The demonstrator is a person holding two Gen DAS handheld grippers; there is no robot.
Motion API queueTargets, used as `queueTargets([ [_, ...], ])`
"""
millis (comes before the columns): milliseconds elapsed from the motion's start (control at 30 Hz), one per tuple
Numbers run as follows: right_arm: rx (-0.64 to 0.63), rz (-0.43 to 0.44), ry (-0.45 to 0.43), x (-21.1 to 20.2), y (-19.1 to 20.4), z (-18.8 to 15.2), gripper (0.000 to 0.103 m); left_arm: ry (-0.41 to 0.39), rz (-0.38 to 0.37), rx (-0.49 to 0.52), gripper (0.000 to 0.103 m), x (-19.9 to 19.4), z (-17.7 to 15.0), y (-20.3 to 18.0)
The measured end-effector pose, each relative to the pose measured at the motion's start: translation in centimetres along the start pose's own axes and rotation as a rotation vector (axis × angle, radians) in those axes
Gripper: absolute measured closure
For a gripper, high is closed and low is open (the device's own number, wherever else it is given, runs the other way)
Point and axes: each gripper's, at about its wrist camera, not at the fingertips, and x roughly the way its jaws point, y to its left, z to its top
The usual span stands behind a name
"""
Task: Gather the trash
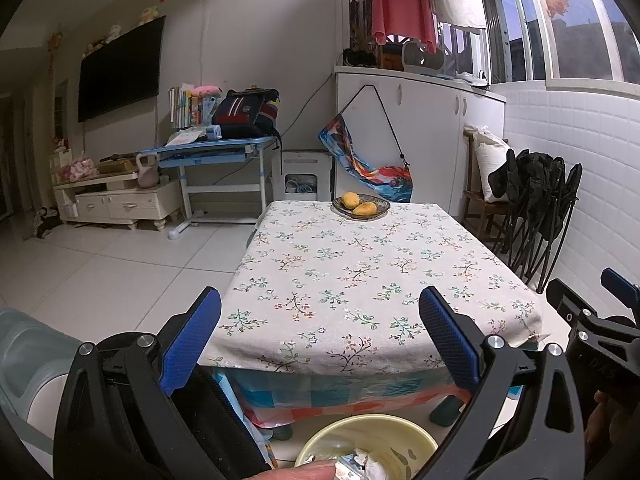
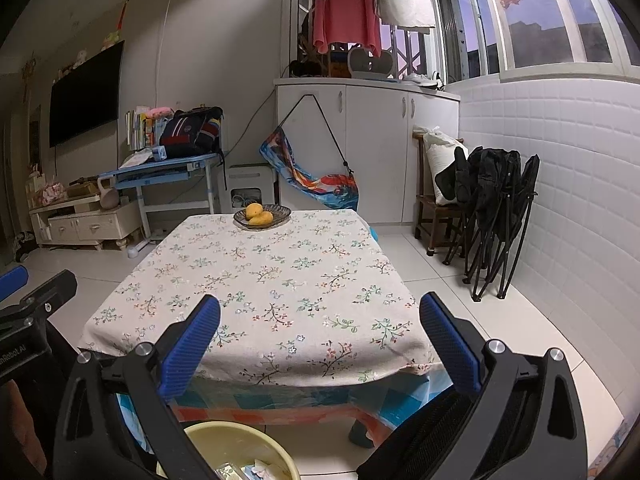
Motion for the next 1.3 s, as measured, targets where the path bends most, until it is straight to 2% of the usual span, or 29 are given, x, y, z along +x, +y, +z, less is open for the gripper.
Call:
queueTargets([
  [500, -0.006, 0.002, 0.007, 0.3, -0.2, -0.2, 0.007, 0.003, 0.007, 0.006, 0.007, 0.2, 0.1, 0.0],
  [1067, -0.009, 0.003, 0.013, 0.5, -0.2, -0.4, 0.007, -0.011, 0.034, 0.062, 0.007, 0.2, -0.5, -0.7],
  [1200, -0.004, 0.01, 0.024, 0.7, -0.5, -0.7, 0.007, 0.026, 0.007, 0.075, 0.007, 0.5, -0.6, -0.9],
  [1300, 0.021, 0.019, 0.043, 1.2, -1.0, -0.4, 0.007, 0.087, -0.027, 0.061, 0.007, 1.3, -0.5, -0.5],
])
